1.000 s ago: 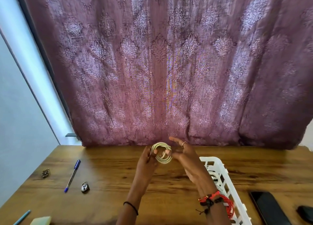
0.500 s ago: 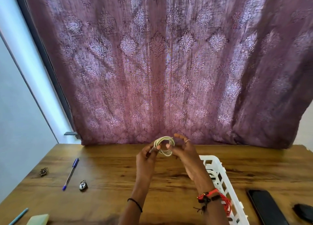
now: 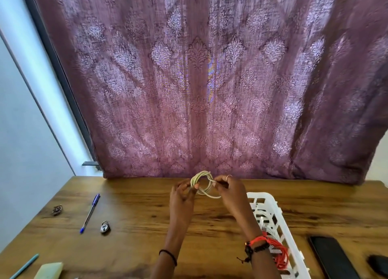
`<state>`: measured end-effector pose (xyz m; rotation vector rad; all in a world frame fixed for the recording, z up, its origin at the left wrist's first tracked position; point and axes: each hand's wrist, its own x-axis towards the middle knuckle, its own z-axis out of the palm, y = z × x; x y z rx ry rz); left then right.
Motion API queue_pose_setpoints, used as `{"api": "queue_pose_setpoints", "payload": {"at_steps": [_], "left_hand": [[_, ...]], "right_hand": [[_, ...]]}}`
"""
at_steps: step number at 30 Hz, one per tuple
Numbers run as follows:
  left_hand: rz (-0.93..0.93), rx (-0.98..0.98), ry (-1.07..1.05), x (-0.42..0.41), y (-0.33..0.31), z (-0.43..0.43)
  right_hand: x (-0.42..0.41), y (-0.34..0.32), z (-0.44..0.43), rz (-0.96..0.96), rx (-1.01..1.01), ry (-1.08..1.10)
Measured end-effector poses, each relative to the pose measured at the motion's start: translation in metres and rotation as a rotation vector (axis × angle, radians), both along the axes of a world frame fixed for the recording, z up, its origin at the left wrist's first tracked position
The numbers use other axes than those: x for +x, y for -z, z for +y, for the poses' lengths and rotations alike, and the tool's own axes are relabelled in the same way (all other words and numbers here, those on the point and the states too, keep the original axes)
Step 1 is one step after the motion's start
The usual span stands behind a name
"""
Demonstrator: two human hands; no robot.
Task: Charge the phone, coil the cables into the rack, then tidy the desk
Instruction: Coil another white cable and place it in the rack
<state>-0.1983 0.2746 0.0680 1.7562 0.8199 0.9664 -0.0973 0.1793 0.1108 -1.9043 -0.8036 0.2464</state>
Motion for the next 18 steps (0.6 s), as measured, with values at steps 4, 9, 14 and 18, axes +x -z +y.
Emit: {"api": "queue_pose_setpoints", "payload": {"at_steps": [4,9,14,18], "left_hand": [[-0.024,0.049,0.021,-0.001,0.0,-0.001],[-0.033,0.002,0.011,-0.003,0.001,-0.002],[-0.147,-0.156,0.076,-0.004,-0.004,-0.006],[-0.371,-0.46,0.157,-0.002,-0.017,-0.017]], "right_hand": [[0.0,-0.005,-0.004,0.0,-0.032,-0.031],[0.004,-0.011,-0.011,-0.045,-0.11,-0.093],[0.006,-0.015,-0.018,-0.089,-0.13,-0.143],[0.007,-0.012,-0.014,-0.164,-0.089,-0.06]]}}
